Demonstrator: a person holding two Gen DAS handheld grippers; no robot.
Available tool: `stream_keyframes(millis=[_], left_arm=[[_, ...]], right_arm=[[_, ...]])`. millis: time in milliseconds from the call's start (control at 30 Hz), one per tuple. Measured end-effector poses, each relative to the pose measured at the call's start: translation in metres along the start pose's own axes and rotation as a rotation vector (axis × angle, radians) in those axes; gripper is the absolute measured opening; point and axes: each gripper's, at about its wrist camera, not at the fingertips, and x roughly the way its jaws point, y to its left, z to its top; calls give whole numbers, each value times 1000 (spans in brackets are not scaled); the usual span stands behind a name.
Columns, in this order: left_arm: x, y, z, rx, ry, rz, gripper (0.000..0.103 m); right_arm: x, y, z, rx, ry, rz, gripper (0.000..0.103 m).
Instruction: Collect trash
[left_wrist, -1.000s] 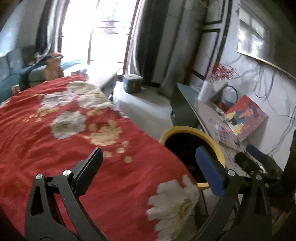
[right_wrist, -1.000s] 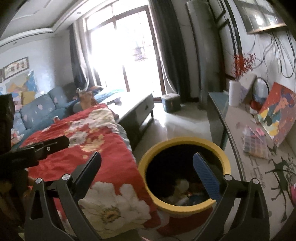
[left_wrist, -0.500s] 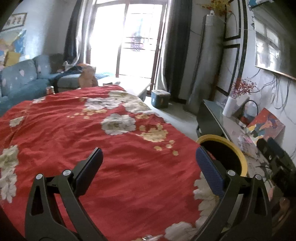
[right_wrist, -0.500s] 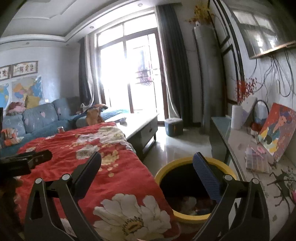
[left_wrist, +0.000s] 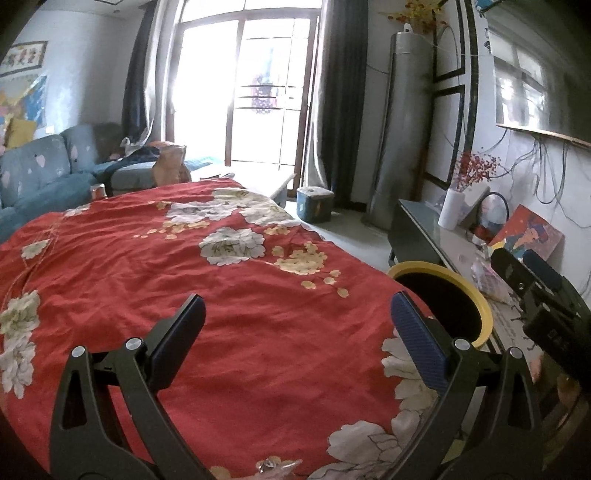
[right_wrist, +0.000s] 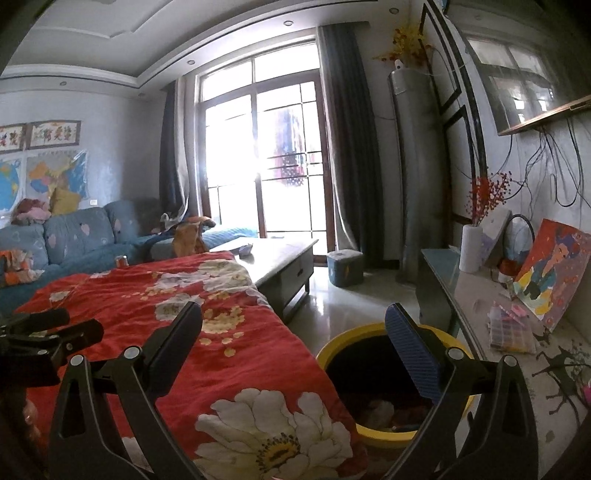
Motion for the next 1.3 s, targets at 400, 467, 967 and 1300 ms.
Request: stream_keyframes(millis=[400,467,967,1300], left_arm=[[-4,-3,1,8,-18,-1,92],[-4,-3,1,7,-19,-3,92],[-5,-3,2,7,-20,-2,92],[-5,-3,2,7,-20,-2,92]], right_arm=[[5,0,-3,11,27,0,97],[6,-2,-4,15,31,0,97],[6,-3,-5,17,35,-1,97],[7,-4,-5,17,37,0,97]])
